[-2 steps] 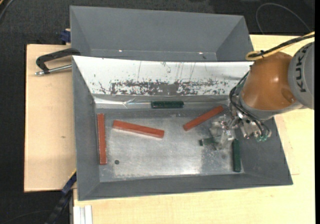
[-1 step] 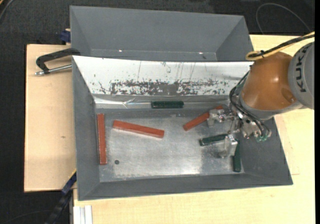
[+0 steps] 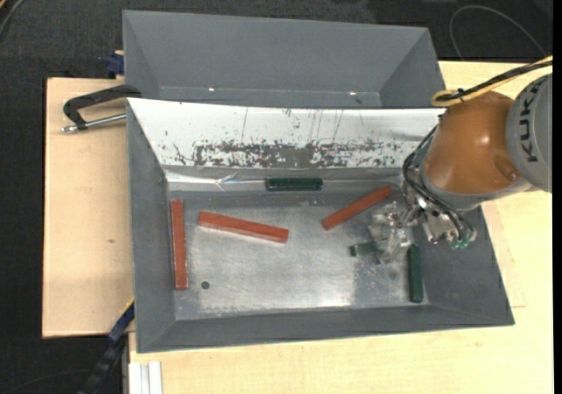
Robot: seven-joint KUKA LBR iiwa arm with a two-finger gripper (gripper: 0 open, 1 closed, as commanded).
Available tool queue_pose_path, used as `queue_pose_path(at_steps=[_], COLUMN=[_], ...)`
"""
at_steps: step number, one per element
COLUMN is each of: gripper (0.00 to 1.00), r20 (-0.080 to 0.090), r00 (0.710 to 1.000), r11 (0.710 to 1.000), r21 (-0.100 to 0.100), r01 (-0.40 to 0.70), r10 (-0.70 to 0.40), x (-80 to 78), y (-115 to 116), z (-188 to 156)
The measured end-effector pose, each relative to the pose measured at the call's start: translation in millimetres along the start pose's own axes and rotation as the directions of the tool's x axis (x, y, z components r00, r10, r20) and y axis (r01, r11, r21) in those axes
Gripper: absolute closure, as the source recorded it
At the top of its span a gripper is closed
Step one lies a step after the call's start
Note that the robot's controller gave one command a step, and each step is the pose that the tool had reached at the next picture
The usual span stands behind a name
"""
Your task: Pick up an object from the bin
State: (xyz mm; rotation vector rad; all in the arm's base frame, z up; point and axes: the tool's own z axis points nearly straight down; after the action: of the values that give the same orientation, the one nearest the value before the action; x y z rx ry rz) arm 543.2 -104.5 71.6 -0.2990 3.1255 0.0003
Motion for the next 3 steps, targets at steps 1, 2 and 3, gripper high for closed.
queue_pose_path(at_steps=[1, 2, 3], gripper=[0.00, 1.00, 0.00], r20=[0.000, 0.000, 0.000], r00=[1.000, 1.000, 1.000], r11=[1.000, 1.000, 1.000], r21=[0.000, 0.000, 0.000], r01=[0.000, 0.000, 0.000], r10=[0.000, 0.000, 0.000], x=[0.0, 0.0, 0.0], y=[0.0, 0.0, 0.0], z=[0.0, 0.0, 0.0])
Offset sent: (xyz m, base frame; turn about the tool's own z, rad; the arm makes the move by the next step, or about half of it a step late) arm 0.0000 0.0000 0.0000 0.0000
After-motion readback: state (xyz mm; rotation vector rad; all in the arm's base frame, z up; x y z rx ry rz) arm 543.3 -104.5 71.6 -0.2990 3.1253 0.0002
